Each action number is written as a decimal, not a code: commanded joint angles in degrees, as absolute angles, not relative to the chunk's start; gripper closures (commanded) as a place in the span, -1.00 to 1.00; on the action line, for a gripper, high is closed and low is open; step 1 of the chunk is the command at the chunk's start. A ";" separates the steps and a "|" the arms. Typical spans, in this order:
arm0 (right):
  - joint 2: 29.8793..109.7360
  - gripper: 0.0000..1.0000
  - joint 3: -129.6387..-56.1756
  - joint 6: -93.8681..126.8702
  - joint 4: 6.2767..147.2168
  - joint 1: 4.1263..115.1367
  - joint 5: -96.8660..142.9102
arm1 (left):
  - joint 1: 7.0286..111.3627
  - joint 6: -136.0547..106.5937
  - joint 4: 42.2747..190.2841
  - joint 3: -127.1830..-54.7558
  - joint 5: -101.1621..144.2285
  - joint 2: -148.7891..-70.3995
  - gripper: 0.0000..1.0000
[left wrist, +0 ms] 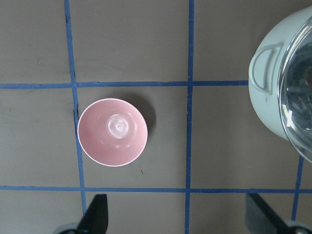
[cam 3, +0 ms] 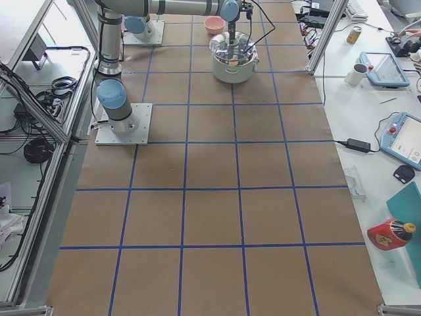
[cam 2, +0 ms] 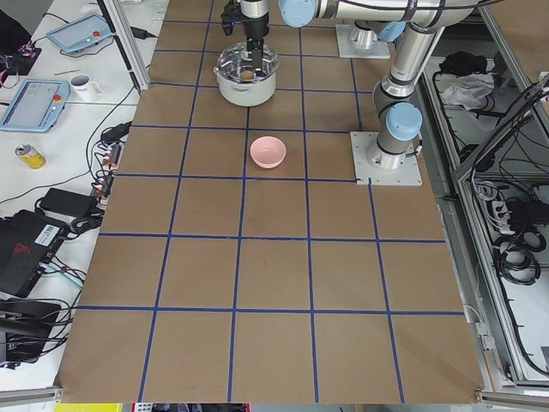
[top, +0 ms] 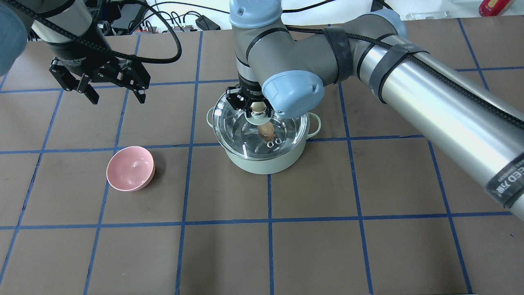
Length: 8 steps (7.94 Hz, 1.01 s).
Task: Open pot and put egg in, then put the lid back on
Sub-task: 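Lower the glass lid onto the pot with the right gripper and seat it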
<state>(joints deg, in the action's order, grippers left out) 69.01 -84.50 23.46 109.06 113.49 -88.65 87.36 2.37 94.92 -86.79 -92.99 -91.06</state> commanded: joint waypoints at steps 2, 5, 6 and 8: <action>68.91 1.00 -84.73 22.76 108.98 112.85 -88.68 | 87.36 2.37 94.92 -86.84 -92.99 -91.05 -1.00; 68.91 1.00 -84.81 22.85 108.98 112.85 -88.33 | 87.36 2.37 94.92 -86.84 -93.08 -91.05 -1.00; 68.47 1.00 -84.81 22.76 108.98 112.85 -88.24 | 87.36 2.46 95.01 -86.84 -93.08 -91.05 -1.00; 67.68 1.00 -84.81 22.68 109.07 112.85 -88.42 | 87.36 2.46 95.10 -86.84 -92.90 -90.97 -1.00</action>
<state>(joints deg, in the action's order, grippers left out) 68.23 -84.81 22.78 109.02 112.85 -88.32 87.36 2.40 94.99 -86.84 -93.06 -91.05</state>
